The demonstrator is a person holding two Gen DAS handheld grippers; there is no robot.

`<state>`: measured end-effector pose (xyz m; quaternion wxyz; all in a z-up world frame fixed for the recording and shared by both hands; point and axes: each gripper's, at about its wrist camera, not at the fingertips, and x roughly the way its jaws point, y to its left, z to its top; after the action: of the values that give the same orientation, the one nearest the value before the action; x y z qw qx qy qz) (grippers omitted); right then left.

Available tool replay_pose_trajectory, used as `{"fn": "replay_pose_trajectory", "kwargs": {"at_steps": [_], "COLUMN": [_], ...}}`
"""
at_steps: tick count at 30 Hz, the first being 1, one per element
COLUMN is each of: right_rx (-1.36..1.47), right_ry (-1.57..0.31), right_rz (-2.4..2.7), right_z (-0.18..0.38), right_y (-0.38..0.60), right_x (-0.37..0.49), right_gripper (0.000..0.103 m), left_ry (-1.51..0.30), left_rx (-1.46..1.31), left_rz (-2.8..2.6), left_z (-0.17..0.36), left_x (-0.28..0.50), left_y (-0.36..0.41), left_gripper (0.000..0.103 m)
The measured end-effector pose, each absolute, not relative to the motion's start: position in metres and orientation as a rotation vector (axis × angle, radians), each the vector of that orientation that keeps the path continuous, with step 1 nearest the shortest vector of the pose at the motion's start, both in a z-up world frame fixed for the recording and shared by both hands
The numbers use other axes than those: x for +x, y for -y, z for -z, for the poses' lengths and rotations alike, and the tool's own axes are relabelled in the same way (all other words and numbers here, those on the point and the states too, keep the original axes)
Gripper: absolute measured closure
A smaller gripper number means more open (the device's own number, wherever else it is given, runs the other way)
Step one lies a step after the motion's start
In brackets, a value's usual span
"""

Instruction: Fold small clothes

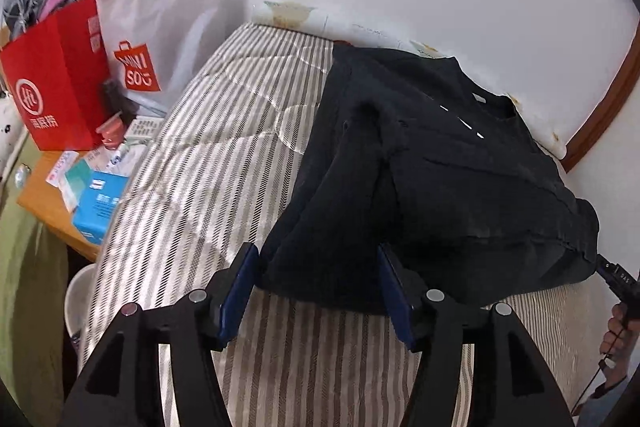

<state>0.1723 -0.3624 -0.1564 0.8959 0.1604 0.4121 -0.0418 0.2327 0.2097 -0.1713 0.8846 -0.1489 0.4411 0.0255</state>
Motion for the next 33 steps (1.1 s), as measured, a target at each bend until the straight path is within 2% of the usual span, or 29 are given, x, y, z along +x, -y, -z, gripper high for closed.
{"fn": "replay_pose_trajectory", "kwargs": {"at_steps": [10,11,13,15,16,18,33], "right_rx": [0.301,0.303,0.314,0.318,0.308,0.274,0.261], "right_ry": [-0.908,-0.905,-0.895,-0.884,-0.877,-0.860,-0.844], "right_rz": [0.099,0.098,0.081,0.052,0.050,0.049,0.018], "right_z": [0.174,0.175,0.177,0.177,0.176,0.172,0.145], "right_y": [0.346,0.346,0.346,0.346,0.345,0.340,0.346], "right_x": [0.202,0.204,0.206,0.205,0.203,0.198,0.139], "right_gripper": [0.060,0.062,0.069,0.083,0.087,0.090,0.093], "left_ry": [-0.926,-0.924,-0.922,-0.926,-0.922,-0.911,-0.928], "left_rx": [-0.316,-0.305,-0.303,-0.309,-0.308,-0.301,-0.291], "left_rz": [-0.042,-0.044,-0.032,-0.028,-0.024,-0.024,-0.013], "left_z": [0.189,0.189,0.189,0.189,0.187,0.182,0.168], "left_x": [0.256,0.256,0.255,0.254,0.252,0.248,0.176], "left_y": [-0.206,-0.204,-0.203,-0.202,-0.202,-0.199,-0.185], "left_gripper": [0.046,0.049,0.058,0.078,0.085,0.090,0.091]}}
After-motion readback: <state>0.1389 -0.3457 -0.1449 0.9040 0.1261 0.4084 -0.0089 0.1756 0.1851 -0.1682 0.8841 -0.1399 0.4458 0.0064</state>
